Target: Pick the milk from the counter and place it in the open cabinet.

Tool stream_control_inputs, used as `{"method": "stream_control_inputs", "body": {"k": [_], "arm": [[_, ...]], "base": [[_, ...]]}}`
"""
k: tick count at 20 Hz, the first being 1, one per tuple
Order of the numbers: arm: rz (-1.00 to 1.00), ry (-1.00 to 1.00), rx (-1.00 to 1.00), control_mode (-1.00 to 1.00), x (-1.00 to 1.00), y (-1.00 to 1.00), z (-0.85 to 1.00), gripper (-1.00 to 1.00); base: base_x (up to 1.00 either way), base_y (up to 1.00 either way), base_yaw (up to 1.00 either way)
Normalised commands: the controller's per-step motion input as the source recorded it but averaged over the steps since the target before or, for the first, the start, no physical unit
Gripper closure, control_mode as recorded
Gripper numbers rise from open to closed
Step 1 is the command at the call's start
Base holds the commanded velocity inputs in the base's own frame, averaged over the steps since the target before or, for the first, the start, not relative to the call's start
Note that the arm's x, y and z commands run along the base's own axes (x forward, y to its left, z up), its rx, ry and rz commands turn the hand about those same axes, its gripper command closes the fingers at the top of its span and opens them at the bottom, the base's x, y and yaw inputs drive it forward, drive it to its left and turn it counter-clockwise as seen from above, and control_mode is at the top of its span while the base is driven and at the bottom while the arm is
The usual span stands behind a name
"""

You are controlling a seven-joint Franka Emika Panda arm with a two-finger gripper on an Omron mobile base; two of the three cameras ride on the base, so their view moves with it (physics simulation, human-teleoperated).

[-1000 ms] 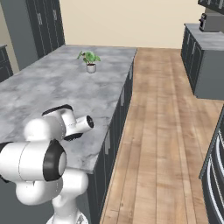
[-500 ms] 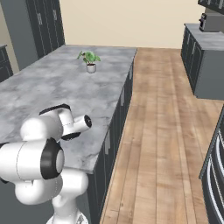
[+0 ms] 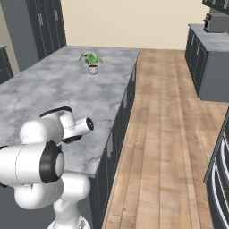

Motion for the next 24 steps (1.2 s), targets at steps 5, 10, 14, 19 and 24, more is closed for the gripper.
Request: {"method": "stream_control_inputs", "body": {"k": [5,10,14,19,24], "arm": [[0.00,0.00,0.00,-1.00,-0.01,0.00,0.00,1.00],[-0.05,0.14,-0.05,-1.00,-0.01,-0.29,0.21,1.00],[-0.26,0.24,0.00,-1.00,0.00,-0.70,0.72,1.00],[-0.33,0.27,0.00,-1.00,0.00,-0.29,0.95,1.00],[-0.36,0.33,-0.07,-1.00,0.03,-0.25,0.84,1.00]], "base": [[0.00,0.00,0.00],[0.00,0.00,0.00],[0.00,0.00,0.00],[0.00,0.00,0.00],[0.00,0.00,0.00]]}}
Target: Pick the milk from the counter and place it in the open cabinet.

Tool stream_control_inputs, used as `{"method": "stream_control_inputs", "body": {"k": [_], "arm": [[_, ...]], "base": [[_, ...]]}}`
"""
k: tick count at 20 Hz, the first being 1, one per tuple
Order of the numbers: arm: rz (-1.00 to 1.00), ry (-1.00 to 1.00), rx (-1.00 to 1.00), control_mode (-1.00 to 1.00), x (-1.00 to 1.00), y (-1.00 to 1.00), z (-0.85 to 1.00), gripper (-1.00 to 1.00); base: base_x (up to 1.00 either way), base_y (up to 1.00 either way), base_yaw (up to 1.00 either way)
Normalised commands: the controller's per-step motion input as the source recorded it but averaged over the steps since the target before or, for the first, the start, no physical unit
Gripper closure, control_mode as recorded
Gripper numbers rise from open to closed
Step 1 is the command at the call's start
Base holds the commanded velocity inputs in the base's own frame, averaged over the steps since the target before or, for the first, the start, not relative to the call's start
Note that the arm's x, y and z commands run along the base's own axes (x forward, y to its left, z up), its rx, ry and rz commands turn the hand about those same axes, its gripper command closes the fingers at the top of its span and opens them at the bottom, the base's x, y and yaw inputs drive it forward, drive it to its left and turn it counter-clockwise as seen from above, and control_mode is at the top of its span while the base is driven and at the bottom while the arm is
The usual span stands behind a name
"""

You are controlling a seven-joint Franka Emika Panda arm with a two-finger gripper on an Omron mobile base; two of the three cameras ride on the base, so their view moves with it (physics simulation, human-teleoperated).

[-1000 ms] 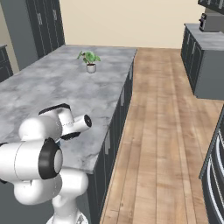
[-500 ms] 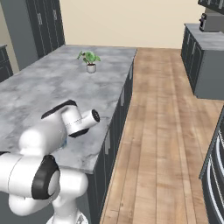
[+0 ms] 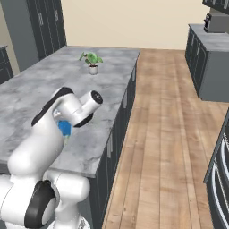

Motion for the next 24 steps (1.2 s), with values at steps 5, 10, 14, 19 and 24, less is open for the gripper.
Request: {"method": "stream_control_inputs", "body": {"k": [5,10,14,19,24], "arm": [[-0.38,0.25,-0.18,-1.00,0.00,-0.29,0.56,1.00],[-0.29,0.06,-0.19,-1.00,-0.01,-0.06,0.64,1.00],[-0.15,-0.01,-0.11,-1.00,-0.38,0.00,0.65,1.00],[-0.15,-0.10,-0.05,-1.00,-0.65,0.00,0.64,1.00],[-0.13,-0.22,-0.07,-1.00,-0.48,0.00,0.32,1.00]], "base": [[0.00,0.00,0.00],[0.00,0.00,0.00],[0.00,0.00,0.00],[0.00,0.00,0.00],[0.00,0.00,0.00]]}}
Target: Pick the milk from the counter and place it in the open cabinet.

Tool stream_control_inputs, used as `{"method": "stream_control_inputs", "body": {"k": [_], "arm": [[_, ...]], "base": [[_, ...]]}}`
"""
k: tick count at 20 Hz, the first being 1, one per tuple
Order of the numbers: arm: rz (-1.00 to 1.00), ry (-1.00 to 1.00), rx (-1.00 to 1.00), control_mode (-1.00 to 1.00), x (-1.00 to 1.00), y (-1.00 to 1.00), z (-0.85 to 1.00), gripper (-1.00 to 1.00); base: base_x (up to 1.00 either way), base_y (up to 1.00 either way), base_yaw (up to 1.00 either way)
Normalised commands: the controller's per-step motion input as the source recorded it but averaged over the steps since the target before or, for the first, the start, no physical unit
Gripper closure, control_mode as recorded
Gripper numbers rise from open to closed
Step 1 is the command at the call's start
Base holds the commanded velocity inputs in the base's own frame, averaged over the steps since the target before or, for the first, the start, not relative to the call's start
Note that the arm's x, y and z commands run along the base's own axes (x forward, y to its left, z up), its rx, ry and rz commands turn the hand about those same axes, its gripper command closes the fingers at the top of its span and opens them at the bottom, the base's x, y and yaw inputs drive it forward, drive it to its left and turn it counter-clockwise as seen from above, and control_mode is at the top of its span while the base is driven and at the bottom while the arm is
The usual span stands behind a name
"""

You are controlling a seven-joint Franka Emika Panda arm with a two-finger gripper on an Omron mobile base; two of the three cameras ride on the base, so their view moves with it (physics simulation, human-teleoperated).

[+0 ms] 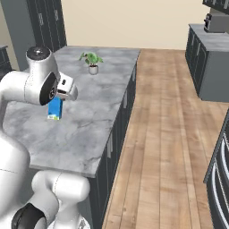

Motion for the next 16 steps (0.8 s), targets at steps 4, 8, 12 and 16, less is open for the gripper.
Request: {"method": "stream_control_inputs", "body": {"k": [4,8,12,16], "arm": [[-0.10,-0.21,-0.08,-1.00,-0.21,0.00,0.14,1.00],[-0.04,-0.09,-0.01,-1.00,-0.05,0.00,0.03,1.00],[0.00,0.00,0.00,-1.00,0.00,0.00,0.00,1.00],[0.00,0.00,0.00,-1.00,0.00,0.00,0.00,1.00]], "base": [[0.00,0.00,0.00],[0.00,0.00,0.00],[0.00,0.00,0.00],[0.00,0.00,0.00]]}}
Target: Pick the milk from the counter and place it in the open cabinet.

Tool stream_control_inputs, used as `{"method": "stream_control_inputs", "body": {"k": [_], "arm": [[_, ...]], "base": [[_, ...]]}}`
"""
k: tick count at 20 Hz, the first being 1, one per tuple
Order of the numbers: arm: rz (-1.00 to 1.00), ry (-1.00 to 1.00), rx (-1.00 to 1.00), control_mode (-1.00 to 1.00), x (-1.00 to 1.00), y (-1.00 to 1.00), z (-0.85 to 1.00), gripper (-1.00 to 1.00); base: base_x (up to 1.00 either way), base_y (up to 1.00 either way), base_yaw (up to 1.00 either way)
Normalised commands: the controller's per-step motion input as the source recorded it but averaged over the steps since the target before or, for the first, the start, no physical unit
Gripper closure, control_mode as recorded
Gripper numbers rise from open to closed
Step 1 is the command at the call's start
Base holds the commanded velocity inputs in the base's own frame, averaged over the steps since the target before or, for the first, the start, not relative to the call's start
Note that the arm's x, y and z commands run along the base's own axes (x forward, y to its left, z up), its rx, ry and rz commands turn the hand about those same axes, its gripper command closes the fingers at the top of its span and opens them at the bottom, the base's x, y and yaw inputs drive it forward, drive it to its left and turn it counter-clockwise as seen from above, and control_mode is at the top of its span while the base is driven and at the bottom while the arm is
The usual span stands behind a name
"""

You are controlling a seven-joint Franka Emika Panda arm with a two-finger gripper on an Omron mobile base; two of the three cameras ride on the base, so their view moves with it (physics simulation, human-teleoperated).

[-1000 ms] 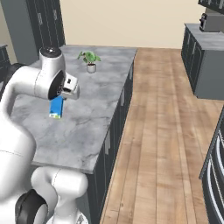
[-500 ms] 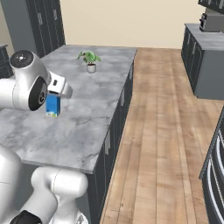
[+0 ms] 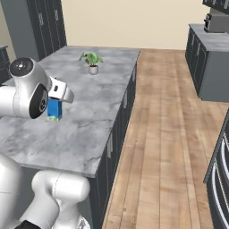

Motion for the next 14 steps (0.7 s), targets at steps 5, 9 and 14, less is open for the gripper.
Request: {"method": "stream_control_inputs", "body": {"k": [5,9,14], "arm": [[0.00,0.00,0.00,1.00,0.00,0.00,0.00,1.00],[0.00,0.00,0.00,1.00,0.00,0.00,0.00,1.00],[0.00,0.00,0.00,1.00,0.00,0.00,0.00,1.00]], "base": [[-0.61,0.15,0.01],[-0.73,0.08,0.02],[0.09,0.39,0.53]]}}
